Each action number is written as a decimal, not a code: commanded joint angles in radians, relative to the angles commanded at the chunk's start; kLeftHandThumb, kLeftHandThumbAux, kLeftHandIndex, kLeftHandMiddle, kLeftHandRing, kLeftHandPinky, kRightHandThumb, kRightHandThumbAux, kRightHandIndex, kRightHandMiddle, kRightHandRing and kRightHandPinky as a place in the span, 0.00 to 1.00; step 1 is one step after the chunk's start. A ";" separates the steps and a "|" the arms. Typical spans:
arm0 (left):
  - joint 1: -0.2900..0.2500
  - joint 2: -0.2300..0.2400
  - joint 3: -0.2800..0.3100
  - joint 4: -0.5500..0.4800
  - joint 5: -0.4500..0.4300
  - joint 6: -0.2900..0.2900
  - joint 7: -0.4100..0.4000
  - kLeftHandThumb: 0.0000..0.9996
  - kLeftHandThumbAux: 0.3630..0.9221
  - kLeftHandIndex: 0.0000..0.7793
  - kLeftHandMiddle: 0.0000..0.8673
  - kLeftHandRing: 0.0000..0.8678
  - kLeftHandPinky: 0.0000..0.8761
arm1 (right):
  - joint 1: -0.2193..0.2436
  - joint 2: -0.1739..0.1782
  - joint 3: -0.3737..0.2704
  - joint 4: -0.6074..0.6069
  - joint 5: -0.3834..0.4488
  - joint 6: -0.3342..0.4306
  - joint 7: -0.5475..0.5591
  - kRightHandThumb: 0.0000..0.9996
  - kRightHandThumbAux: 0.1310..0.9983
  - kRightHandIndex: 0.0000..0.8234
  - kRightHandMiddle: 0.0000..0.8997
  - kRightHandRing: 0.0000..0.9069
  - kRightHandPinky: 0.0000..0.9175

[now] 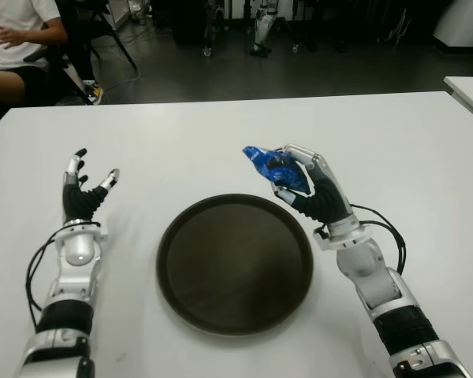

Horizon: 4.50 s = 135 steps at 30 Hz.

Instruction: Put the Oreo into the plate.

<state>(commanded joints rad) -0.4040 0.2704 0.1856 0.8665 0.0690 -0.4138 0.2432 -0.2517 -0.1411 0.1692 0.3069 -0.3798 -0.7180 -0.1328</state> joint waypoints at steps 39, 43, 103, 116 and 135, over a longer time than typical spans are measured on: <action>0.018 0.000 -0.025 -0.012 0.011 -0.044 0.014 0.00 0.52 0.00 0.00 0.01 0.02 | 0.027 0.003 0.007 -0.037 0.107 0.084 0.152 0.69 0.69 0.53 0.94 0.93 0.92; 0.025 -0.006 -0.021 -0.036 0.001 -0.021 0.008 0.00 0.50 0.00 0.00 0.01 0.02 | 0.034 0.008 0.004 -0.046 0.107 0.103 0.157 0.69 0.68 0.53 0.94 0.93 0.92; 0.023 -0.004 -0.014 -0.038 -0.004 -0.006 -0.014 0.00 0.56 0.00 0.00 0.00 0.00 | 0.068 0.045 0.093 -0.082 0.281 0.283 0.452 0.70 0.68 0.54 0.92 0.92 0.90; 0.025 -0.008 -0.013 -0.029 -0.004 -0.034 -0.013 0.00 0.55 0.00 0.00 0.00 0.00 | 0.048 0.048 0.085 -0.030 0.207 0.225 0.369 0.69 0.68 0.53 0.93 0.93 0.92; -0.014 0.000 -0.006 0.075 -0.004 -0.060 0.008 0.00 0.60 0.00 0.00 0.00 0.02 | 0.008 -0.043 0.207 -0.109 -0.055 0.430 0.414 0.70 0.69 0.52 0.84 0.87 0.87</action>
<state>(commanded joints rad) -0.4181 0.2703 0.1798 0.9418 0.0647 -0.4735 0.2514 -0.2441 -0.1845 0.3764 0.1976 -0.4352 -0.2885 0.2816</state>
